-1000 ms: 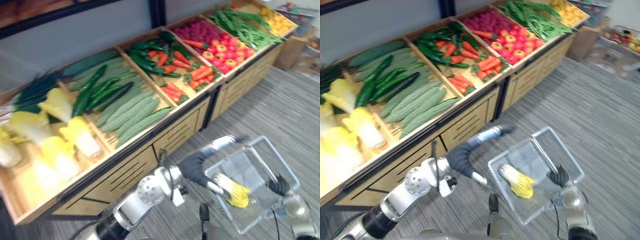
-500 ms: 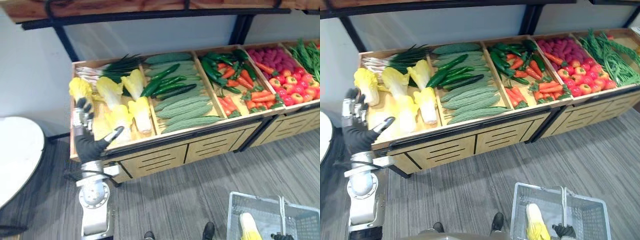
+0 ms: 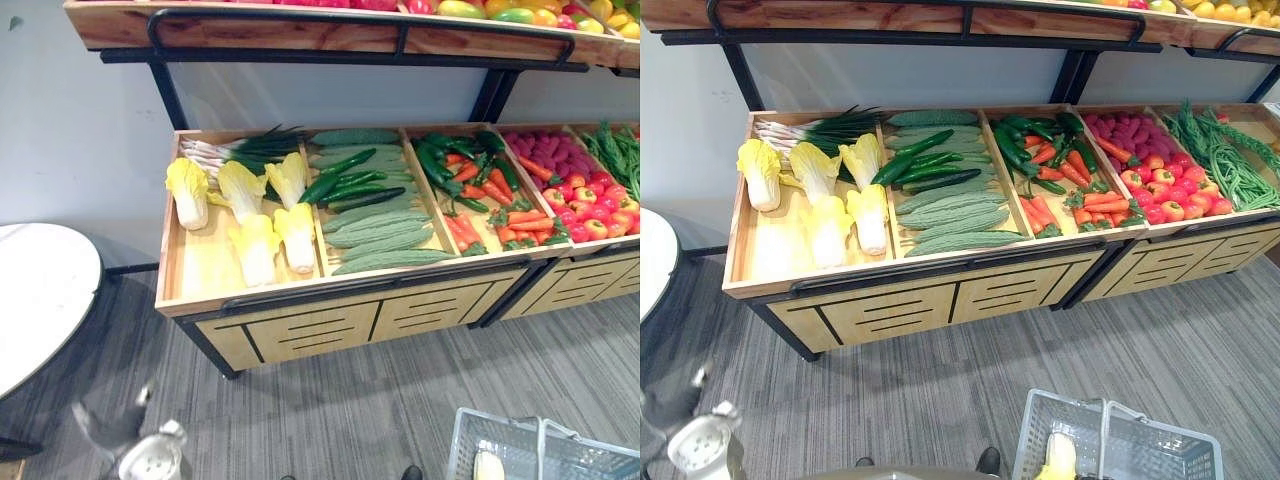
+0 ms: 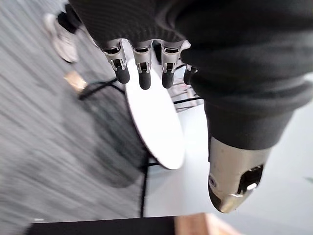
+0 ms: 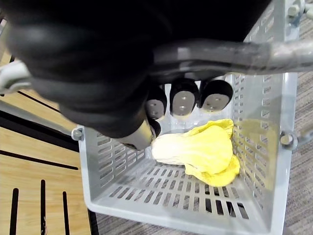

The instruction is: Pick vegetable in the basket

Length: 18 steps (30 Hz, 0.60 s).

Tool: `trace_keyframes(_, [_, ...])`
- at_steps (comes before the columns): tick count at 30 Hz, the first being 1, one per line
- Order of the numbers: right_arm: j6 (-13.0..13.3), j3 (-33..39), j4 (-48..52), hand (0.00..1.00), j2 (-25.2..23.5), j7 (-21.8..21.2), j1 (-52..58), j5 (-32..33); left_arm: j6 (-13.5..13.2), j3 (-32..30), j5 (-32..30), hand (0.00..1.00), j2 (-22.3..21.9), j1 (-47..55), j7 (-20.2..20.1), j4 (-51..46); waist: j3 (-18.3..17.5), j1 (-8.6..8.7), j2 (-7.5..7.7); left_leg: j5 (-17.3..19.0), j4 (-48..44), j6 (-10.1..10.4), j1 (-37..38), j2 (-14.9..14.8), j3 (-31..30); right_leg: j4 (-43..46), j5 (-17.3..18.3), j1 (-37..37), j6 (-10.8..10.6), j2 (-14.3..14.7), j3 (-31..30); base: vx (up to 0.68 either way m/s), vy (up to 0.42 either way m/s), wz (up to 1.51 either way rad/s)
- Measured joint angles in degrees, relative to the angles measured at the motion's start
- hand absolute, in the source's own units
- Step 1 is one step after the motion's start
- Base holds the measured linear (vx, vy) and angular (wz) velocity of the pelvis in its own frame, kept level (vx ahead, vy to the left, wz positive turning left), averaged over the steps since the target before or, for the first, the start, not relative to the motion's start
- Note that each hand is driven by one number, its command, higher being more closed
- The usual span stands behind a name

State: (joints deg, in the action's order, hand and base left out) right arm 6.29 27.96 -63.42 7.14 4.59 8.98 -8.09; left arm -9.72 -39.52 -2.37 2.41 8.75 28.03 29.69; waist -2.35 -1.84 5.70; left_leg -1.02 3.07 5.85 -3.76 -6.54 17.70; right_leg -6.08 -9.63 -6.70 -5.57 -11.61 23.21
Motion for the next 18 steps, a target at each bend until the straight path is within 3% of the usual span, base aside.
trace_keyframes(3, [0.00,-1.41,-0.11,1.00,-0.40,0.15,0.02,0.06,0.82,1.21,-1.29,0.00,0.14,1.52,-1.94,10.70,-0.05,0.11,-0.13,-0.01,0.77,0.03,0.40,0.08,0.12,-0.02,0.16,-0.18,-0.12,0.00,-0.25,0.04,0.011,-0.05])
trace_keyframes(7, [0.29,-1.65,-0.49,1.00,-0.35,0.48,-0.30,0.07,1.17,6.35,-8.14,0.00,0.35,3.54,-6.27,22.67,0.09,0.29,-0.43,0.06,0.87,0.26,1.00,0.40,0.50,0.00,0.45,-0.14,-0.41,0.07,-0.93,0.06,0.013,-0.06])
trace_keyframes(12, [0.28,-2.70,-0.77,1.00,-0.26,1.31,-0.89,-0.37,1.57,10.55,-9.90,0.00,0.36,3.87,-12.30,27.39,0.18,0.70,-0.95,0.05,0.83,0.42,1.73,0.44,0.97,0.03,0.20,0.05,-0.46,0.26,-1.77,0.05,-0.001,-0.08])
trace_keyframes(18, [0.19,-3.74,-1.17,1.00,0.10,1.17,-1.15,-0.80,1.54,16.06,-4.82,0.00,0.40,3.78,-18.35,28.30,0.49,1.51,-1.58,1.60,0.33,0.61,4.99,0.23,3.37,0.35,0.63,1.76,-0.13,0.60,-4.20,0.02,-0.005,-0.21])
